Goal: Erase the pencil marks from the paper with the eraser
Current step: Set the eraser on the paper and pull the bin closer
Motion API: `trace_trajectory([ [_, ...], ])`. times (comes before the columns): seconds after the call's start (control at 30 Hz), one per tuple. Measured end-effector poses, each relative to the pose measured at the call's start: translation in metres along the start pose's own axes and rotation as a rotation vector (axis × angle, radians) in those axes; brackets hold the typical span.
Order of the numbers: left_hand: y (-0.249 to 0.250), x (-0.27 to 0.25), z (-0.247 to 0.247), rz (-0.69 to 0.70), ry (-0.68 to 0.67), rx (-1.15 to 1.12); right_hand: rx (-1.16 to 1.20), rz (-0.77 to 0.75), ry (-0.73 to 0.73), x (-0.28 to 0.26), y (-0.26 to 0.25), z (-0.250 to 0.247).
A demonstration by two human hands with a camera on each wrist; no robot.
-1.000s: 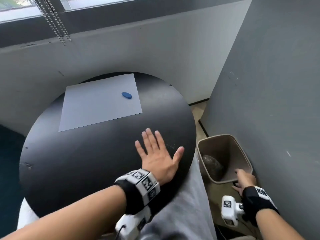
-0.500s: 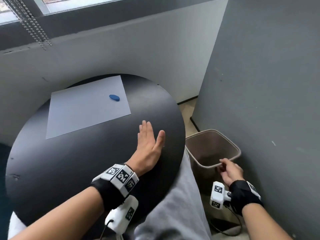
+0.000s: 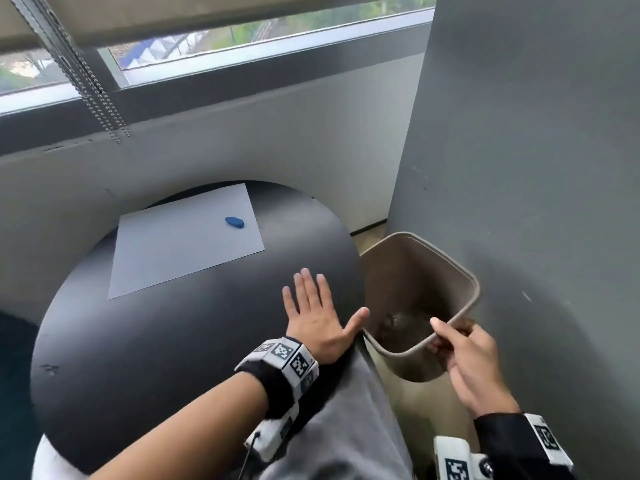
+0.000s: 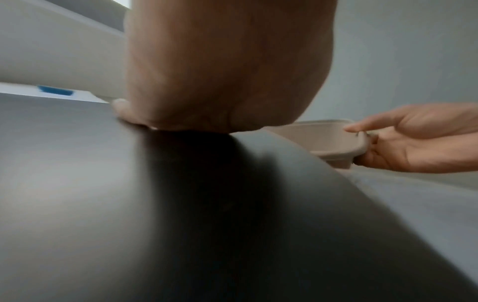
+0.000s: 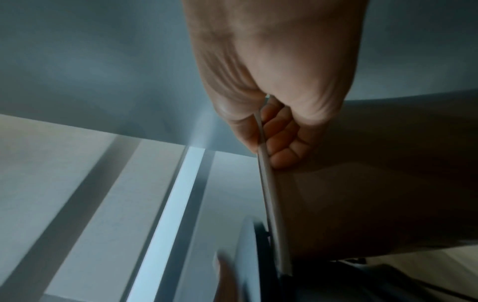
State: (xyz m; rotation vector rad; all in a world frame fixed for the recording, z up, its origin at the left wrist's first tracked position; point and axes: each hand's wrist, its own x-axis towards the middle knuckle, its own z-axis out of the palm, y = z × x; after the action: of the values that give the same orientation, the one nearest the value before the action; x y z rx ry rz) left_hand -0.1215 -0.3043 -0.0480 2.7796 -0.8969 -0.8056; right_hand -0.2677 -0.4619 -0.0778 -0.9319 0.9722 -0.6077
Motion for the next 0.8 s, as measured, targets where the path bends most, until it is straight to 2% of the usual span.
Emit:
trace_trajectory([
  [0.13, 0.059, -0.003, 0.009, 0.361, -0.151, -0.036, -0.028, -0.012, -0.012, -0.01, -0.001, 0.001],
  [0.17, 0.068, -0.006, 0.009, 0.417, -0.182, -0.088, -0.025, -0.01, -0.026, -0.012, 0.0, 0.0],
  [0.23, 0.069, -0.006, 0.0, 0.457, -0.154, -0.138, -0.017, 0.0, -0.05, -0.016, 0.001, -0.002],
  [0.3, 0.05, 0.003, -0.015, 0.392, -0.08, -0.132, -0.009, 0.006, -0.062, -0.02, 0.003, -0.004],
  [0.43, -0.023, 0.016, -0.049, 0.135, 0.027, -0.068, -0.036, 0.018, -0.073, -0.029, 0.012, -0.007],
  [0.57, -0.078, -0.01, -0.045, -0.07, 0.112, 0.023, -0.039, 0.049, -0.101, -0.039, 0.017, -0.013],
  [0.63, -0.083, -0.045, -0.021, -0.185, 0.105, -0.027, -0.034, 0.053, -0.106, -0.043, 0.018, -0.017],
  [0.7, -0.076, -0.076, 0.004, -0.275, 0.019, -0.051, -0.036, 0.053, -0.108, -0.046, 0.02, -0.019],
  [0.8, -0.056, -0.079, 0.02, -0.334, -0.012, -0.071, -0.039, 0.058, -0.107, -0.051, 0.024, -0.015],
])
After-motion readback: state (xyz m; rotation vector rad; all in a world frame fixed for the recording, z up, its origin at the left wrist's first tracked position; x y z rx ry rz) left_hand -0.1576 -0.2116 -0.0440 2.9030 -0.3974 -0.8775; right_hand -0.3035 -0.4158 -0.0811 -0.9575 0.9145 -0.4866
